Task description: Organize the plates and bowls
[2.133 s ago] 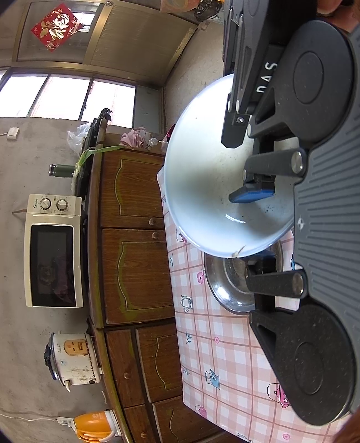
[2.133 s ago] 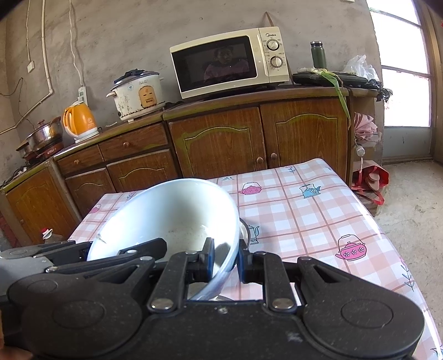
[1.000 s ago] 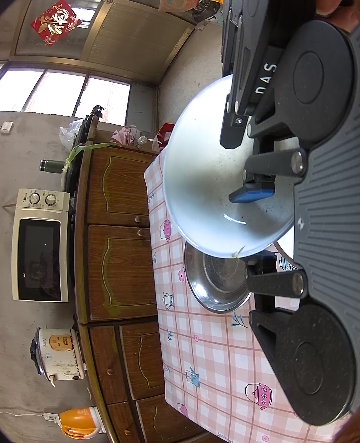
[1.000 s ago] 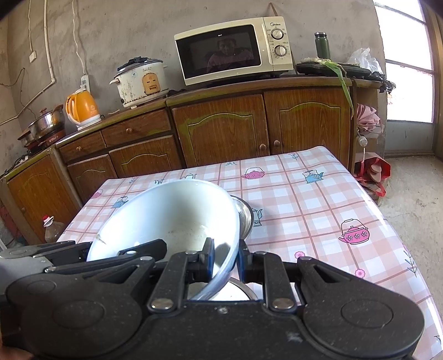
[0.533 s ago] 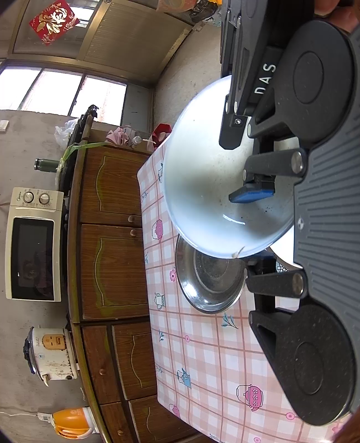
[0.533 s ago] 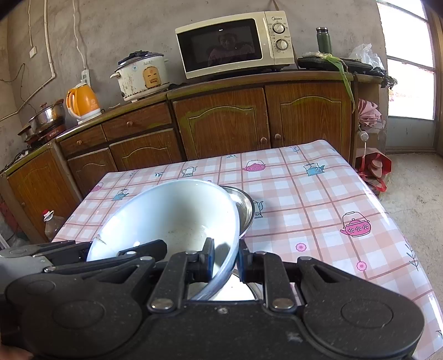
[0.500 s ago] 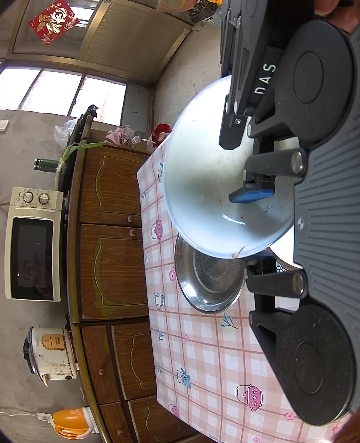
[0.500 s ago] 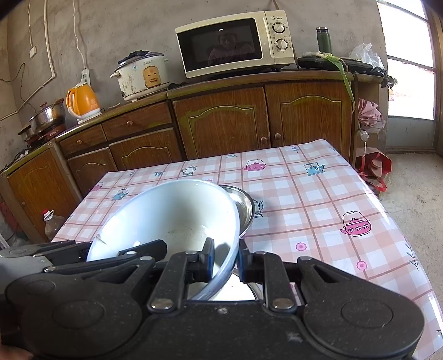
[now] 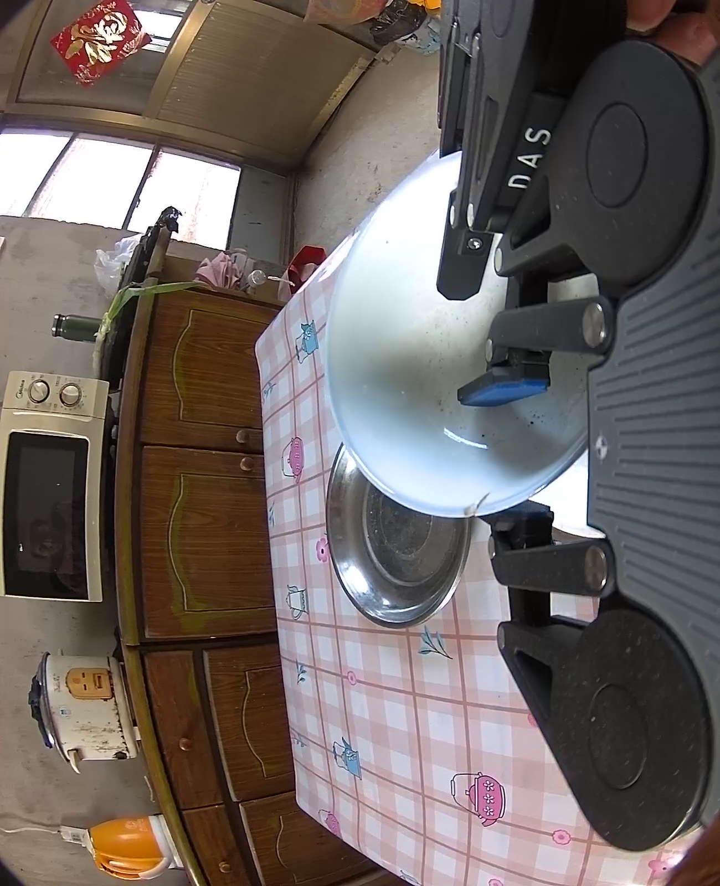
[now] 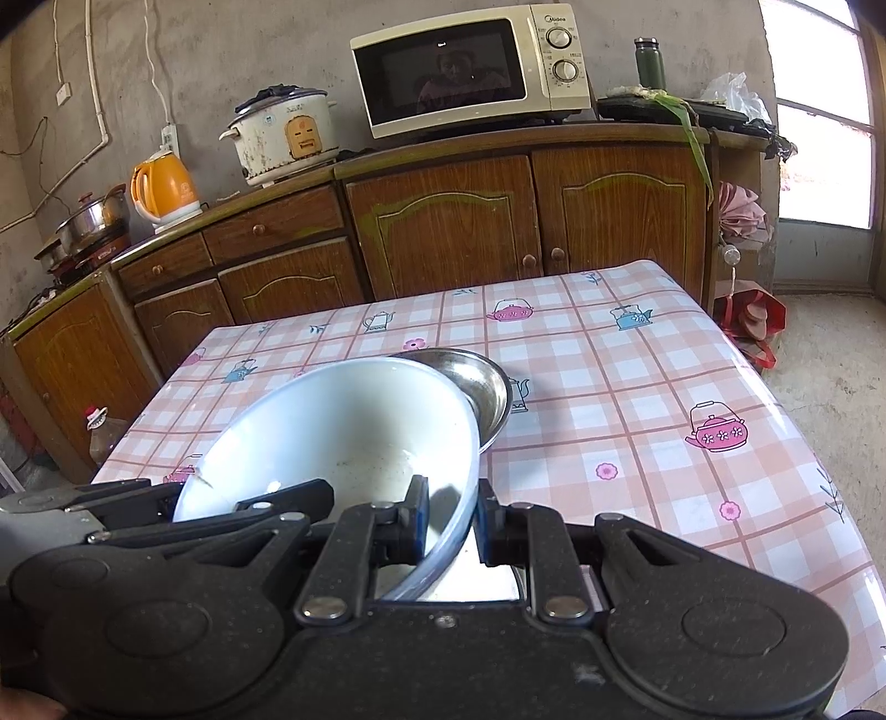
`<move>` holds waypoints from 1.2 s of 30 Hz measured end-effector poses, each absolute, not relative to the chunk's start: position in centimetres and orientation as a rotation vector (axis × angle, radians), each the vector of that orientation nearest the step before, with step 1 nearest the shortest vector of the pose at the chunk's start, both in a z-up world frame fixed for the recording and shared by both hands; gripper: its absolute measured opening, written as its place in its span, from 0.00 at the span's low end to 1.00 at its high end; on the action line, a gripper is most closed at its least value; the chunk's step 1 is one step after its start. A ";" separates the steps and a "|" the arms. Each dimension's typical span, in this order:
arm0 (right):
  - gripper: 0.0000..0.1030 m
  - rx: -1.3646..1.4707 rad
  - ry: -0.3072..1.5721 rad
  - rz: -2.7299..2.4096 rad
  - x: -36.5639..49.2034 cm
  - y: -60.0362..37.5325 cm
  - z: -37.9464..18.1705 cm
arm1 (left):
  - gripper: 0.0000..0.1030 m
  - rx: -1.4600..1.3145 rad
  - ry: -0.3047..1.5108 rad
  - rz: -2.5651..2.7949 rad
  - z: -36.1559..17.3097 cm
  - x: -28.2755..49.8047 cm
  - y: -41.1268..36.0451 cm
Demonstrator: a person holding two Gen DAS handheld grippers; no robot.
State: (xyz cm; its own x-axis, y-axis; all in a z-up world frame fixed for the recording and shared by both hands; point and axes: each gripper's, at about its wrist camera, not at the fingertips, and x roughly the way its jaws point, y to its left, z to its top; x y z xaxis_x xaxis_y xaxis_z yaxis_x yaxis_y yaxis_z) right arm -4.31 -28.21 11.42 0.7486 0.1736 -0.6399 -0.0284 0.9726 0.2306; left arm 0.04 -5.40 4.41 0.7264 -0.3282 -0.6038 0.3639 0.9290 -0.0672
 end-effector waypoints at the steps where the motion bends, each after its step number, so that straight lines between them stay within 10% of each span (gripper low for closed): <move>1: 0.22 0.212 0.721 0.113 -4.3 -28.2 11.3 | 0.32 0.057 0.657 -0.381 4.3 0.0 -5.4; 36: 0.22 0.208 0.806 0.128 -5.0 -27.3 8.5 | 0.32 0.056 0.742 -0.368 2.0 -0.7 -4.8</move>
